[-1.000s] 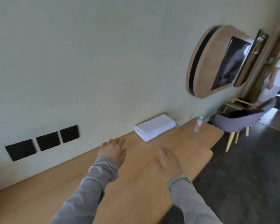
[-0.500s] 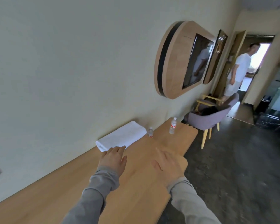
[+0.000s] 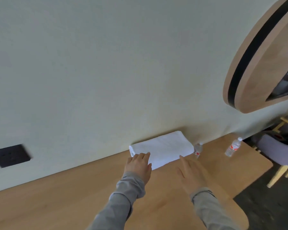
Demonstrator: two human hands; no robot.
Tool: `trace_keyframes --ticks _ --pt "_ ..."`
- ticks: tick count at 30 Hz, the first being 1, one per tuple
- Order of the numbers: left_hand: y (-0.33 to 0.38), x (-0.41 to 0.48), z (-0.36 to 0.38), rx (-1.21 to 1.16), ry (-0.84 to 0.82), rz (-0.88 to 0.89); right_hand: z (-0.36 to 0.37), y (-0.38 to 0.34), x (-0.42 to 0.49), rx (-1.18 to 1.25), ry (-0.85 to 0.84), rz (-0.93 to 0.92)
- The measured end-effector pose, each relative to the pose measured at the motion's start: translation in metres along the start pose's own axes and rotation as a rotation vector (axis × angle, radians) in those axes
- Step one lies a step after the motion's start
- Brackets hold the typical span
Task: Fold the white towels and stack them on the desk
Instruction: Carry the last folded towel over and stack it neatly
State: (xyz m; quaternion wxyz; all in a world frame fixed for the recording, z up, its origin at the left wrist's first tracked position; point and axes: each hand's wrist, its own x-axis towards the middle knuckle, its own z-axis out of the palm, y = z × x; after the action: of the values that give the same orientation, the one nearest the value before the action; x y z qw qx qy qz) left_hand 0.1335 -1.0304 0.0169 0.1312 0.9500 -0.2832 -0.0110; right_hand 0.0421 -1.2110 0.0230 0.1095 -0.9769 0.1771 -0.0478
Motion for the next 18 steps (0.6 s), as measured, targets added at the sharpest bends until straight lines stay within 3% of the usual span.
trace_keyframes --ticks 12,18 --pt "-0.008 0.062 0.074 -0.138 -0.139 -0.434 0.075 0.048 0.127 0.114 -0.31 -0.121" --pt "0.015 0.08 0.121 -0.501 -0.063 -0.889 0.104 0.092 0.17 0.182 -0.485 0.021"
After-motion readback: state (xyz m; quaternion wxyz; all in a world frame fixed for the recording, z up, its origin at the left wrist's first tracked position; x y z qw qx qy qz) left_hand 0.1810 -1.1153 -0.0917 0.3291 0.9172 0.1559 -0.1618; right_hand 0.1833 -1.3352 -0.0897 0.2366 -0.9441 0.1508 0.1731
